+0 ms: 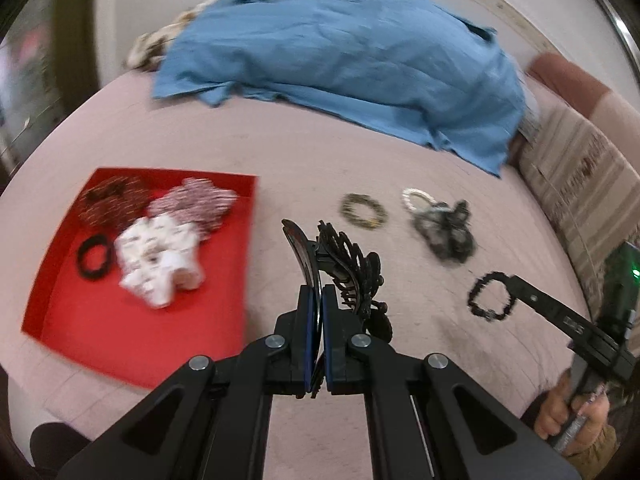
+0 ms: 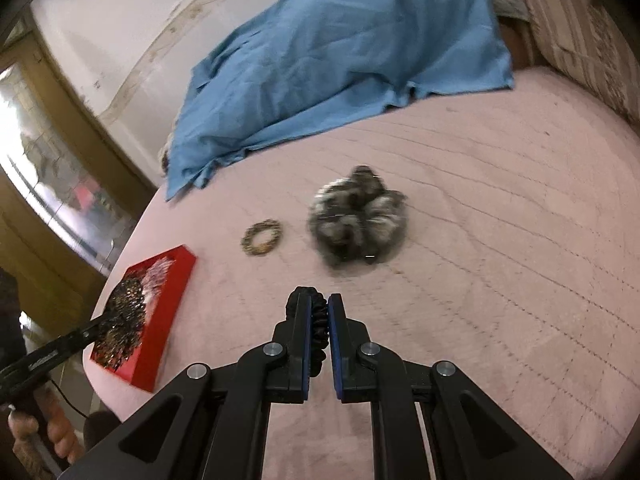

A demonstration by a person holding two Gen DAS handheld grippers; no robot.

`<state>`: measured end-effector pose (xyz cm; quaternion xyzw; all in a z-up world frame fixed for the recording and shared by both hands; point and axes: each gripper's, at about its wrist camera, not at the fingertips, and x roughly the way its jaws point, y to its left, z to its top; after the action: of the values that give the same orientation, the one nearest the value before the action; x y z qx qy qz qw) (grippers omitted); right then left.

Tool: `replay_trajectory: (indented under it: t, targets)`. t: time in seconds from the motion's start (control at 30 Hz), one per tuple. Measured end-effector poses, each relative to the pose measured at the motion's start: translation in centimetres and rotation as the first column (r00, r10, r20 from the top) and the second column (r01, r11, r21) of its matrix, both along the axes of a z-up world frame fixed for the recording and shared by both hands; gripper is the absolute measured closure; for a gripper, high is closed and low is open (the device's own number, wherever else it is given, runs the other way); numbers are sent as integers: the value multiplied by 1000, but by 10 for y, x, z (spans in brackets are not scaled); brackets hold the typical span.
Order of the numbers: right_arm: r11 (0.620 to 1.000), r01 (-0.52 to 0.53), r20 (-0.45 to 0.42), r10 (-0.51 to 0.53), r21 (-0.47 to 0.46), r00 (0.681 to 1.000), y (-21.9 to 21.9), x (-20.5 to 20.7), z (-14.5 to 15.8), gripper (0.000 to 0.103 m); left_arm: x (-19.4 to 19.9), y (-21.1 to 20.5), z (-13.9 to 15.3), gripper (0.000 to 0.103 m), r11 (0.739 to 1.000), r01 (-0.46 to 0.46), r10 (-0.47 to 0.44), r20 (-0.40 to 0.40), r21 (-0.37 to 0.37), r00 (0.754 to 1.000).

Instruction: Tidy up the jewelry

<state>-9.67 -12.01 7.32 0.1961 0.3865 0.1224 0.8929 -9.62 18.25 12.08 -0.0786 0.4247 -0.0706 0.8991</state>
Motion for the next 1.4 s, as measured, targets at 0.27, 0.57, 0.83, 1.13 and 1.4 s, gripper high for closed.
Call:
replay_trajectory:
  t: [0.27, 0.57, 0.83, 1.13, 1.4]
  targets:
    - [988, -145, 36, 147, -54, 989, 68, -4, 32, 94, -14, 76, -1, 99, 985, -167, 168, 2, -46, 986]
    - [943, -318, 49, 323, -99, 945, 162, 1, 53, 94, -24, 142, -10, 99, 947, -309, 308, -20, -89, 951]
    - [891, -432, 37, 441, -140, 897, 233, 2, 59, 94, -27, 169, -21, 99, 924, -373, 372, -30, -80, 928]
    - [841, -518, -56, 516, -156, 855, 297, 14, 29, 94, -15, 195, -34, 99, 916, -394, 390, -64, -80, 919]
    - [823, -544, -147, 524, -167, 839, 322, 26, -4, 94, 3, 199, -44, 98, 924, -370, 363, -87, -97, 928]
